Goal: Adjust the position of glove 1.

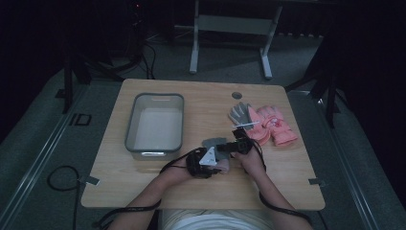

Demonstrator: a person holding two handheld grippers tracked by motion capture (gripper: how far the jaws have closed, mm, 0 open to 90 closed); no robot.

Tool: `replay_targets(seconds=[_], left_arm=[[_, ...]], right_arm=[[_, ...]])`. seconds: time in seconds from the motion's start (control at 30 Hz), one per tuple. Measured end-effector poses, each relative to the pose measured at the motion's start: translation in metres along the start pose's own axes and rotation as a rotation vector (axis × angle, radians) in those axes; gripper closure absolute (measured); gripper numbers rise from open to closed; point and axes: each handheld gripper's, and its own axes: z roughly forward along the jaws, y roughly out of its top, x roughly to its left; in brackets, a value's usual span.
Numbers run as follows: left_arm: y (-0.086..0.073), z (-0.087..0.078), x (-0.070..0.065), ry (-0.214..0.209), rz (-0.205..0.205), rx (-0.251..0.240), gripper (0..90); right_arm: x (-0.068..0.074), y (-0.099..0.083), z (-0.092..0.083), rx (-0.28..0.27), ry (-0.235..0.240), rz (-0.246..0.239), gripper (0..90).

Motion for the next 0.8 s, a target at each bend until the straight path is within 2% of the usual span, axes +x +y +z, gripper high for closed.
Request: replay_targets(seconds=[0.03,0.17,0.27,0.37,0.43,0.5,0.6,0.8], left_arm=[[0.000,0.000,0.001,-0.004,-0.005,-0.003,63.2],[-0.001,0.000,0.001,-0.008,-0.011,-0.003,63.7],[0.000,-0.002,0.001,-0.002,-0.011,0.005,63.8],[-0.002,-0.003,-0.001,0.004,-0.026,-0.004,64.1],[0.000,-0.005,-0.003,0.016,-0.026,0.004,64.6],[0.005,-0.008,-0.005,0.029,0.011,0.033,65.2],[0.014,-0.013,-0.004,0.027,0.029,0.046,65.7],[0.029,-0.030,0.003,0.020,0.034,0.037,66.0]], right_arm=[[0.000,0.001,0.001,0.002,0.016,0.009,59.6],[0.007,0.005,0.006,-0.005,0.032,-0.011,64.1],[0.017,0.010,0.007,-0.008,0.007,-0.057,71.0],[0.025,0.011,0.004,-0.005,-0.040,-0.099,73.2],[0.026,0.011,-0.001,-0.020,-0.041,-0.115,73.7],[0.027,0.012,-0.009,-0.030,-0.023,-0.109,74.0],[0.032,0.013,-0.019,-0.046,-0.027,-0.142,74.3],[0.037,0.019,-0.035,-0.088,-0.015,-0.165,74.4]])
